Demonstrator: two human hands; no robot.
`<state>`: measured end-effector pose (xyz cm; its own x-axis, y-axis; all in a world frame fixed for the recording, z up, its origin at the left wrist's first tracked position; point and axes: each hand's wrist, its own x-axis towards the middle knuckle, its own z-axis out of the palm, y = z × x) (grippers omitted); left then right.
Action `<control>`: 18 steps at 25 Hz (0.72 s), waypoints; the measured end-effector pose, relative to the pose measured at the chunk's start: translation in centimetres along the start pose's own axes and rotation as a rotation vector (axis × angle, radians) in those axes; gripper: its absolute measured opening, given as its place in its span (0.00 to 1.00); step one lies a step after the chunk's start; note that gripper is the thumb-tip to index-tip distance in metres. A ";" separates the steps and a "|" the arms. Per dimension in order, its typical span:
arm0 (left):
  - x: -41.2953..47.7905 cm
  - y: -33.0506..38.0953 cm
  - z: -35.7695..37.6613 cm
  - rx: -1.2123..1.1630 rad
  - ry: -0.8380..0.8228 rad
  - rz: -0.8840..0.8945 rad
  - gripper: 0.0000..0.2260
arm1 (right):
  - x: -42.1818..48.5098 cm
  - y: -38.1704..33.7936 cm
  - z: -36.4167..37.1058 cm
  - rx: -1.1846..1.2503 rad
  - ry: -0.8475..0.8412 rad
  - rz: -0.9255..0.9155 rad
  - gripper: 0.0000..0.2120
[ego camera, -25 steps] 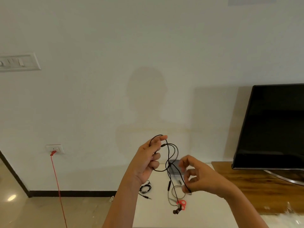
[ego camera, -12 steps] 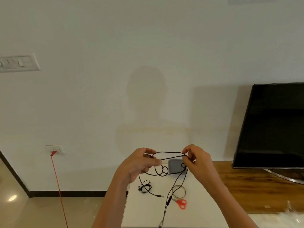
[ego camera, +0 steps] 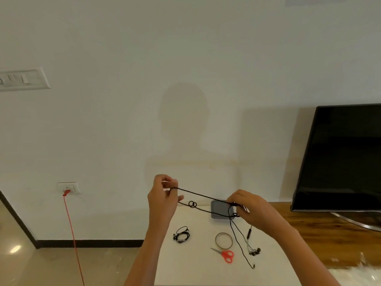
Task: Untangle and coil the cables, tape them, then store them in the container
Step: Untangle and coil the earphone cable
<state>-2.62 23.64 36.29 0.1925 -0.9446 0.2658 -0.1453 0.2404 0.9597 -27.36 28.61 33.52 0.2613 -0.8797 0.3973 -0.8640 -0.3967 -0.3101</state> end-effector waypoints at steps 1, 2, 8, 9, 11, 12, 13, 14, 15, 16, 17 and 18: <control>0.0 0.2 0.3 -0.288 -0.036 -0.196 0.03 | 0.0 -0.2 0.0 0.149 0.025 0.065 0.13; 0.0 0.0 0.5 -0.425 -0.102 -0.347 0.04 | 0.2 -0.5 -0.2 0.326 0.064 0.147 0.12; 0.7 -3.5 0.1 0.674 -0.270 0.263 0.19 | 1.3 -1.2 -2.3 1.519 0.361 0.459 0.14; 1.0 -4.3 -0.4 0.808 -0.256 0.344 0.15 | 1.3 -1.2 -3.0 1.664 0.409 0.456 0.12; 1.9 -6.4 -1.6 0.947 -0.198 0.410 0.10 | 1.0 -0.6 -4.2 1.885 0.543 0.459 0.05; 2.2 -7.6 -2.3 0.937 -0.148 0.403 0.09 | 0.7 0.0 -4.8 1.937 0.595 0.477 0.03; 2.1 -8.3 -2.8 0.848 -0.090 0.352 0.08 | 0.5 0.6 -5.2 1.914 0.594 0.498 0.04; 2.0 -8.7 -3.1 0.688 -0.035 0.225 0.06 | 0.4 1.3 -5.3 1.824 0.568 0.520 0.05; 2.2 -8.4 -3.1 0.404 0.019 -0.015 0.06 | 0.4 1.7 -5.1 1.643 0.526 0.536 0.05; 2.6 -7.8 -2.9 0.010 0.044 -0.311 0.08 | 0.4 2.2 -4.6 1.327 0.487 0.541 0.07; 2.7 -7.0 -2.8 -0.426 0.010 -0.585 0.10 | 0.4 2.7 -4.1 0.877 0.434 0.519 0.07; 2.8 -6.1 -2.9 -0.762 -0.026 -0.756 0.13 | 0.4 3.2 -3.4 0.423 0.379 0.462 0.07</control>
<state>1.64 20.24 31.47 -0.0429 -0.9092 -0.4142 0.6483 -0.3408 0.6809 -31.48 27.88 35.66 -0.3225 -0.8610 0.3933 -0.5896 -0.1424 -0.7951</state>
